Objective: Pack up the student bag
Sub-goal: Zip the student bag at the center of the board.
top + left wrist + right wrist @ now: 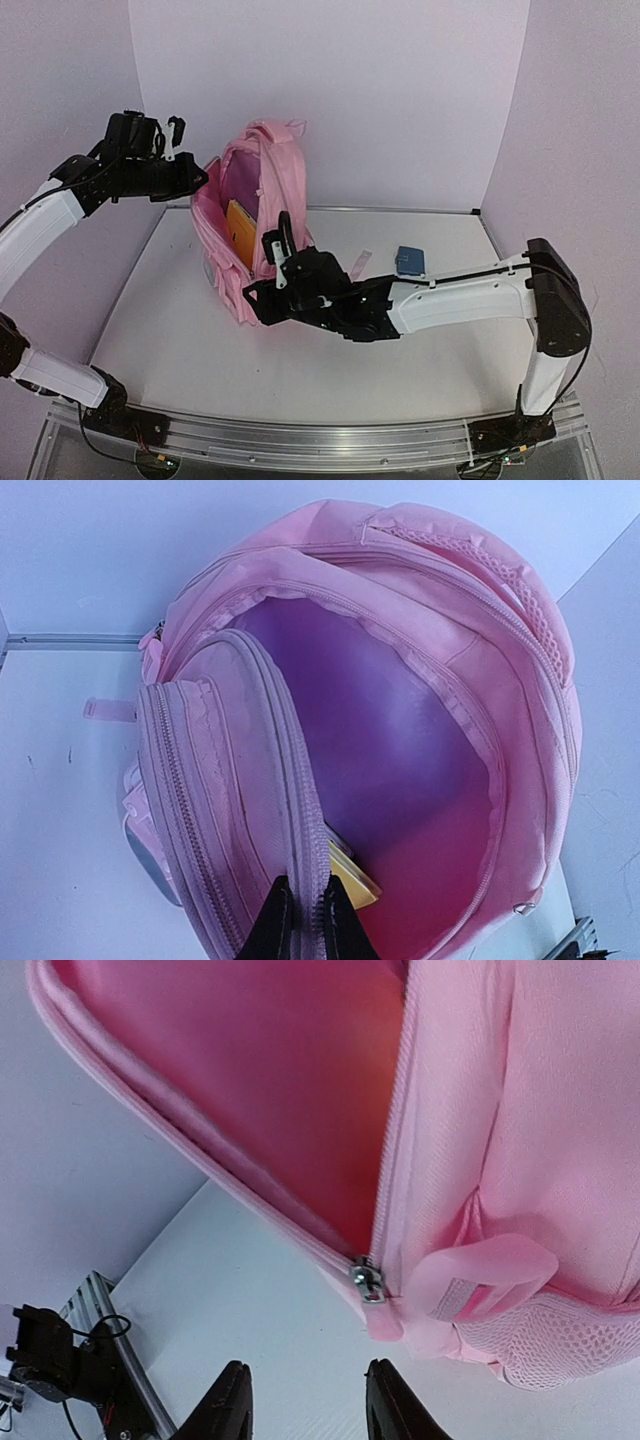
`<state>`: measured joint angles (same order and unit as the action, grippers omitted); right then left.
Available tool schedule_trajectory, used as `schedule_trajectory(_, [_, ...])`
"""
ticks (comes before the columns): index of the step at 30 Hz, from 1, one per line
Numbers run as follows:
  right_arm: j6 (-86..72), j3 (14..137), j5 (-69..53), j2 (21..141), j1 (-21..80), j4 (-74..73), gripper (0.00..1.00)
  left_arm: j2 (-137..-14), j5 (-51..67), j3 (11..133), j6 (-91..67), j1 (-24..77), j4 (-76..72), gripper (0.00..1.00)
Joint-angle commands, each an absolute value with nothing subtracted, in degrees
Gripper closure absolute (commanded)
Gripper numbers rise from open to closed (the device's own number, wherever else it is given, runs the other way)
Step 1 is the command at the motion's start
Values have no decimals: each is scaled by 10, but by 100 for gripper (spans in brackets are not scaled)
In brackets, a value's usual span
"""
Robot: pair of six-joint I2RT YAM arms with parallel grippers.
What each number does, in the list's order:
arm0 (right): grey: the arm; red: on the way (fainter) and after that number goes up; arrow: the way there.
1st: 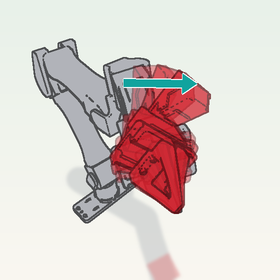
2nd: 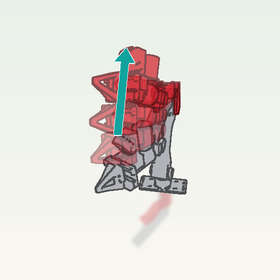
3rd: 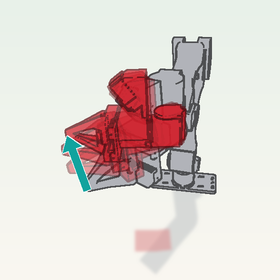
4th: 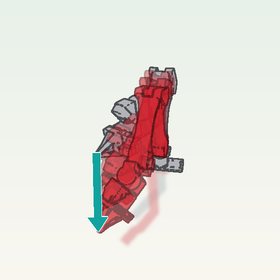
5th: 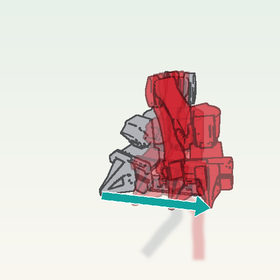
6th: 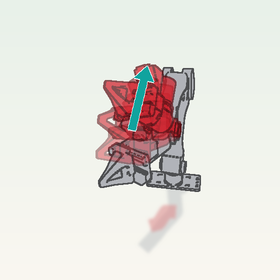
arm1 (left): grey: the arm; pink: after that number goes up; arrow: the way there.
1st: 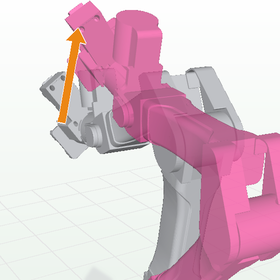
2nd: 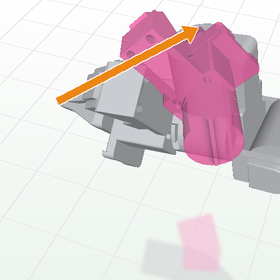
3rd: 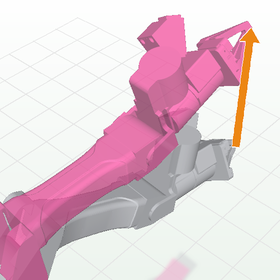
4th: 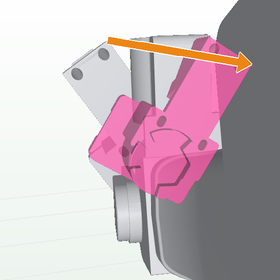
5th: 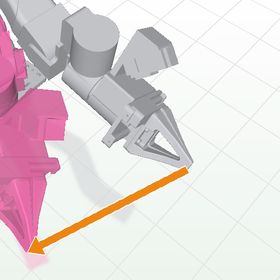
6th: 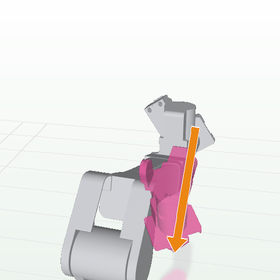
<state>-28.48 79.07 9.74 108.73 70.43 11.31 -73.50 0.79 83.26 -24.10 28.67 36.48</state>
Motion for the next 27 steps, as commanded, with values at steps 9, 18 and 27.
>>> schedule_trajectory(9, [-277,836,192,1152,707,144,68,-738,32,879,-229,285,322,100])
schedule_trajectory(18, [-264,864,211,1177,707,144,80,-741,36,881,-229,285,321,100])
schedule_trajectory(27, [-254,851,197,1138,707,144,100,-746,38,883,-225,284,320,100])
